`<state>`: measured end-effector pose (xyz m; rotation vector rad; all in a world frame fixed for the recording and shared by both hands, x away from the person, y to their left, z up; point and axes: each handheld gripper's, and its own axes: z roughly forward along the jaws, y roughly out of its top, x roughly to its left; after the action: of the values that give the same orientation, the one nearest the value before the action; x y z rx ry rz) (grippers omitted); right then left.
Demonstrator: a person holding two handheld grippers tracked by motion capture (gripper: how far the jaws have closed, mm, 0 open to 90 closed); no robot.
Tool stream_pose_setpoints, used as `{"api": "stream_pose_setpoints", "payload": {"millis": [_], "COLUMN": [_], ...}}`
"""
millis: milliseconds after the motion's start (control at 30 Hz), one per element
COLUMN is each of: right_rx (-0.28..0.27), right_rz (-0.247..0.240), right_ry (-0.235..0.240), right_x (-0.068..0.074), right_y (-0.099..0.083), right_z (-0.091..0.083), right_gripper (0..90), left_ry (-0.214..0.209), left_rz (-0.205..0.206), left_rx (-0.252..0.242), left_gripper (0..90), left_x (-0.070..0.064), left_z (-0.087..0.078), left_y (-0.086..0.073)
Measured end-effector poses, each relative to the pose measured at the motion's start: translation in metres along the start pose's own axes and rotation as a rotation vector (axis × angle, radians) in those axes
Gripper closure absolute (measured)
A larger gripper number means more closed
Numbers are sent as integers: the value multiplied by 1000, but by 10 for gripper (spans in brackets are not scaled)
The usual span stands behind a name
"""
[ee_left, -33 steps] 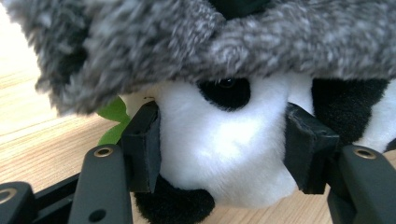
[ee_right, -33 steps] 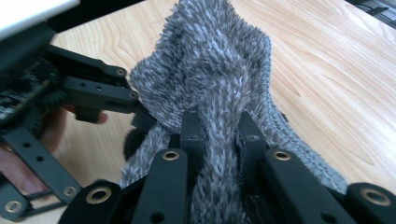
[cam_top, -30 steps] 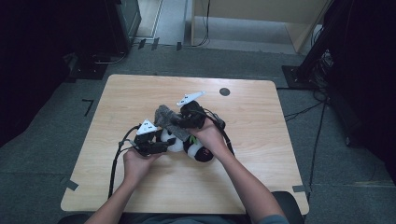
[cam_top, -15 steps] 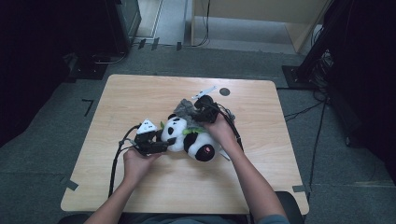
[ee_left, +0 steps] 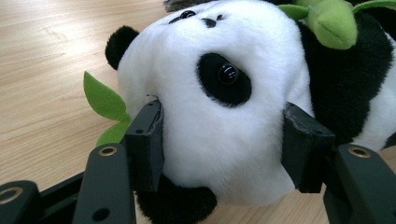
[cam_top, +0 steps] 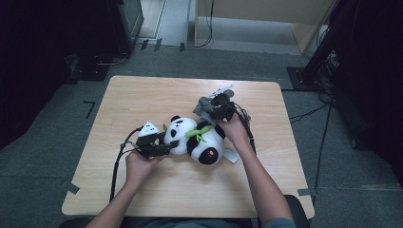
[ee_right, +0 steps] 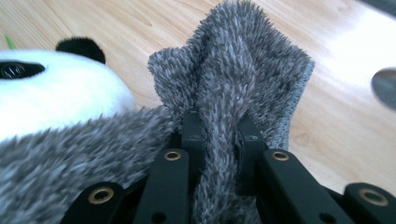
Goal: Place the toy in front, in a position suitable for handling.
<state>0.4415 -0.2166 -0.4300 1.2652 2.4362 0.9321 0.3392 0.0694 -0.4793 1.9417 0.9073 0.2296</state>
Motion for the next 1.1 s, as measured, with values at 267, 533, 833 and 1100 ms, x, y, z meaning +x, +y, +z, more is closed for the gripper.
{"api": "stream_pose_setpoints", "payload": {"millis": [267, 533, 833, 1100], "right_rx": [-157, -242, -180, -159], "right_rz": [31, -29, -63, -95], "right_ry": [38, 91, 154, 133], "right_x": [-4, 19, 35, 42], "right_y": [4, 9, -5, -35], "right_z": [-31, -62, -60, -42], "right_gripper": [790, 789, 785, 796], "left_ry": [-31, -19, -15, -18], "left_rz": [-16, -16, -35, -37], "left_rx": [-4, 5, 37, 50], "left_gripper": [357, 348, 364, 378], "left_x": [5, 4, 5, 5], "left_z": [0, 1, 2, 2], "left_y": [-2, 0, 5, 7]}}
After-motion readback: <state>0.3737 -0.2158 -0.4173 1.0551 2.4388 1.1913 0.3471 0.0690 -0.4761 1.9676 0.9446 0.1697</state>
